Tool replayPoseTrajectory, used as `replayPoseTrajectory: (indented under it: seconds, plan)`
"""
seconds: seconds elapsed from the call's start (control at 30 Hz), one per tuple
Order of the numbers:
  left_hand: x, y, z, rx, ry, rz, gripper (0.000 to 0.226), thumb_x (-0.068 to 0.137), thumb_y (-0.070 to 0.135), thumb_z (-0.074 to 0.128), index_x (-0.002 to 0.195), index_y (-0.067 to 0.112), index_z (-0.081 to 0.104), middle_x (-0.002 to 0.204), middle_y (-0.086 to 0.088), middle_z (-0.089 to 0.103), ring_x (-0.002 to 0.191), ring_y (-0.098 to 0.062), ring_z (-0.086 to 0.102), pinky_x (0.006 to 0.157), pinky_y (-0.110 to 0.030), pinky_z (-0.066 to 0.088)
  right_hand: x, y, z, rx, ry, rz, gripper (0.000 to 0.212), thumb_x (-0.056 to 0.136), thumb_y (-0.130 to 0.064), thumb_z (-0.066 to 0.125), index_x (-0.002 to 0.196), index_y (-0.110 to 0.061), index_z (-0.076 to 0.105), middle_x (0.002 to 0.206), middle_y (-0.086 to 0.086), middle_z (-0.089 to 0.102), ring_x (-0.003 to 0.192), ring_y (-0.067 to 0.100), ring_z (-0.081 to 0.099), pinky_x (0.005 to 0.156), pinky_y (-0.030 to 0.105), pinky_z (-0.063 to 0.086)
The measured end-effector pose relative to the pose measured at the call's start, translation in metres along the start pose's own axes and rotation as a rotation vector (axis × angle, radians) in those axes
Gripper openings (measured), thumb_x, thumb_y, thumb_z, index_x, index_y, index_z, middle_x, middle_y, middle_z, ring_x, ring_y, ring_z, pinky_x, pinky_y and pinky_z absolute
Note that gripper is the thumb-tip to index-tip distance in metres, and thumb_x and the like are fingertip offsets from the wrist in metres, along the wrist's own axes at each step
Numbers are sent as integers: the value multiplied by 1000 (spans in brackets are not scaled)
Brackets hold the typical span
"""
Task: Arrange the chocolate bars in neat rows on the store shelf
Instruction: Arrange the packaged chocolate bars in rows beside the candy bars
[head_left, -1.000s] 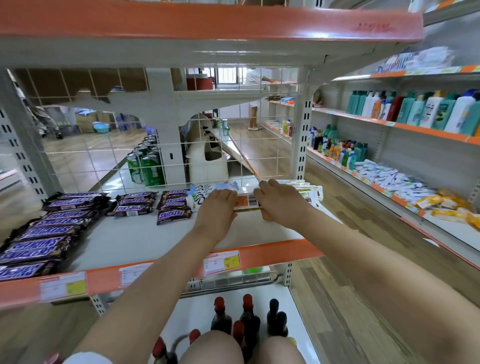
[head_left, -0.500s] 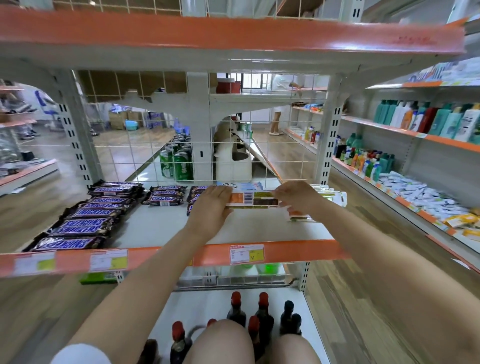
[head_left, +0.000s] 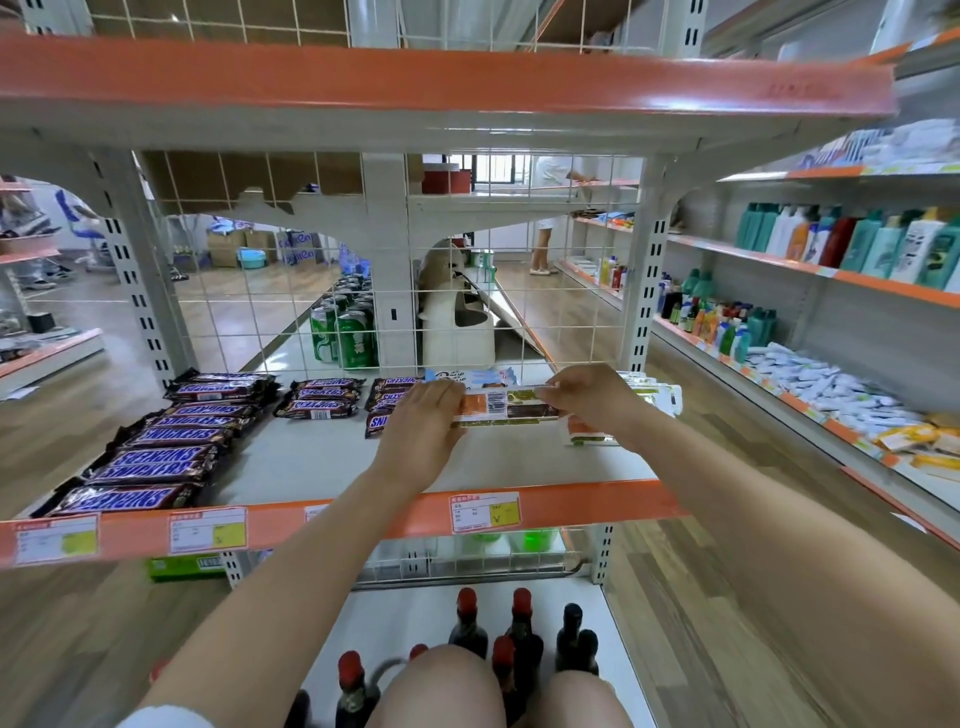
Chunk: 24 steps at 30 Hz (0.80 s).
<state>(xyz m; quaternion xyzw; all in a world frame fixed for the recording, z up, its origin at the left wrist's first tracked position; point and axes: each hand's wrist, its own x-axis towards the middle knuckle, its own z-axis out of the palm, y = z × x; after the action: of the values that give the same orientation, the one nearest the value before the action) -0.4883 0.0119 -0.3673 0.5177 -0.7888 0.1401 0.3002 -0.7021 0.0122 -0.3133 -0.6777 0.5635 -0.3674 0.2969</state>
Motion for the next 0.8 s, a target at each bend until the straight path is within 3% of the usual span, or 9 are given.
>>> replayPoseTrajectory:
  seconds: [0.1,0.2,0.27,0.3,0.37,0.43,0.53,0.67,0.8]
  plan:
    - [-3,-6,5,-72,42,-79,55,82,11,68,132,1,48,136,-19,46,122,-38,47,97,-47,44,-3,5,3,-363,166,-280,19,91,-25,59,93,-8,67,87,1,58,81,19,55,68,27,41]
    - [-5,-11,11,-258,81,-271,37,89,10,59,125,1,54,128,-17,51,113,-34,52,90,-40,45,-5,11,3,-899,427,-745,12,88,-13,56,85,-9,68,84,6,64,70,27,62,60,32,46]
    - [-2,-9,8,-538,120,-492,13,91,12,56,97,3,64,100,-15,62,92,-30,60,85,-40,47,-3,16,0,-1021,541,-1012,9,80,-9,59,80,-10,68,78,7,65,64,27,62,55,31,48]
    - [1,-6,3,-730,110,-632,16,93,17,54,84,7,62,86,-12,63,79,-26,61,83,-40,49,-4,17,-1,-1041,560,-1109,8,78,-6,61,81,-10,69,79,7,66,66,26,63,56,31,49]
    - [6,0,-6,-1133,-9,-914,34,96,37,48,78,9,57,76,-8,63,65,-21,60,72,-36,50,-4,20,-3,-1065,575,-1254,11,80,-2,61,84,-8,69,82,7,67,71,25,64,62,31,51]
    - [8,2,-13,-1397,-158,-1037,50,95,52,38,85,6,57,80,-10,65,69,-24,62,65,-33,51,-6,23,-4,-1079,572,-1355,12,84,-1,58,86,-6,68,83,8,68,75,25,66,65,33,53]
    - [7,6,-15,-1521,-253,-1045,51,94,54,37,88,7,55,84,-13,65,75,-26,62,67,-34,51,-7,28,-3,-1076,577,-1451,9,86,-1,57,92,-7,61,84,6,68,80,23,67,67,32,53]
    - [6,11,-11,-1577,-263,-1041,20,96,31,50,105,12,51,72,-10,69,65,-19,65,66,-30,54,-6,32,-2,-1070,567,-1495,10,86,-1,58,92,-8,56,84,6,69,80,21,68,66,31,54]
    - [5,11,-6,-1575,-207,-1077,10,93,12,55,85,7,54,60,-8,61,45,-10,63,55,-25,56,-4,37,-3,-1105,551,-1508,12,84,-1,58,93,-9,54,87,6,70,82,21,69,69,31,54]
